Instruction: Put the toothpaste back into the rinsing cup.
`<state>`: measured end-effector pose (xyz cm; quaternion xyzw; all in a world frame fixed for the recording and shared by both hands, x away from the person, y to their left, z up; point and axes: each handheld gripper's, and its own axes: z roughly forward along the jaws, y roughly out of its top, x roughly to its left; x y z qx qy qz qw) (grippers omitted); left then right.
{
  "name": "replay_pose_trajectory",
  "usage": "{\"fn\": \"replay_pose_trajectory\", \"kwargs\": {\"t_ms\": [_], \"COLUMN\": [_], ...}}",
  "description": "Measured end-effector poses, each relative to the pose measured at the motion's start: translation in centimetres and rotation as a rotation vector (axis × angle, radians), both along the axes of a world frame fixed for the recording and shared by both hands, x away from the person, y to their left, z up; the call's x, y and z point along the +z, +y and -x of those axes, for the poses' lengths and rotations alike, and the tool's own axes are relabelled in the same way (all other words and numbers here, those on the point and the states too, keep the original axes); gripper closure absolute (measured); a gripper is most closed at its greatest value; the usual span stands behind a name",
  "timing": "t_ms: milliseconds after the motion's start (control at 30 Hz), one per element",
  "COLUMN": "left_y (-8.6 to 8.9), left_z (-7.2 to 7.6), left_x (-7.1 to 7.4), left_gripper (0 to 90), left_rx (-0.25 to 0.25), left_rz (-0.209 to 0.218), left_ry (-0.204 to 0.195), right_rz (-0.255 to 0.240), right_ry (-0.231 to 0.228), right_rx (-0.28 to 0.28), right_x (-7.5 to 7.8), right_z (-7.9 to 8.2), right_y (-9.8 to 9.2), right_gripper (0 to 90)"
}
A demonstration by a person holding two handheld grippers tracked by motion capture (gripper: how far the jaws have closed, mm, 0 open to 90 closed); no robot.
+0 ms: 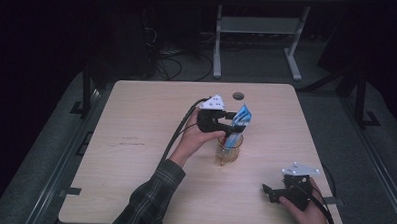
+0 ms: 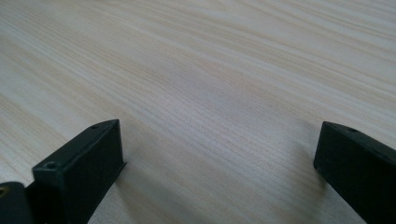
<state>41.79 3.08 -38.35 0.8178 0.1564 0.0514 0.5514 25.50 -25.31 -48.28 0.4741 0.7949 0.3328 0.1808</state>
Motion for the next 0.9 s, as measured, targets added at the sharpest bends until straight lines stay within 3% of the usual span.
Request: {"fn": "replay_pose_trajectory", "kwargs": {"t_ms": [233, 400, 567, 900], "left_y": [1.2, 2.1, 3.3, 7.0], "left_z": [0.0, 0.5, 1.0, 2.7], "left_x": [0.2, 0.3, 0.4, 0.5], "left_gripper": [29.3, 27.6, 26.3, 26.0], "left_rx": [0.050, 0.090, 0.110, 0.198], "left_rz": [-0.035, -0.085, -0.087, -0.143], "left_ry": [0.024, 0.002, 0.026, 0.050], "right_rz": [0.000, 0.000, 0.000, 0.000], "right_ry": [0.001, 0.001, 0.001, 0.001], "right_rx": [-0.001, 0.000, 0.000, 0.000], "right_x": [0.0, 0.0, 0.0, 0.0], "right_z": [0.0, 0.0, 0.0, 0.0], "right_y": [0.0, 0.0, 0.0, 0.0], "right_gripper": [0.7, 0.7, 0.7, 0.7]}}
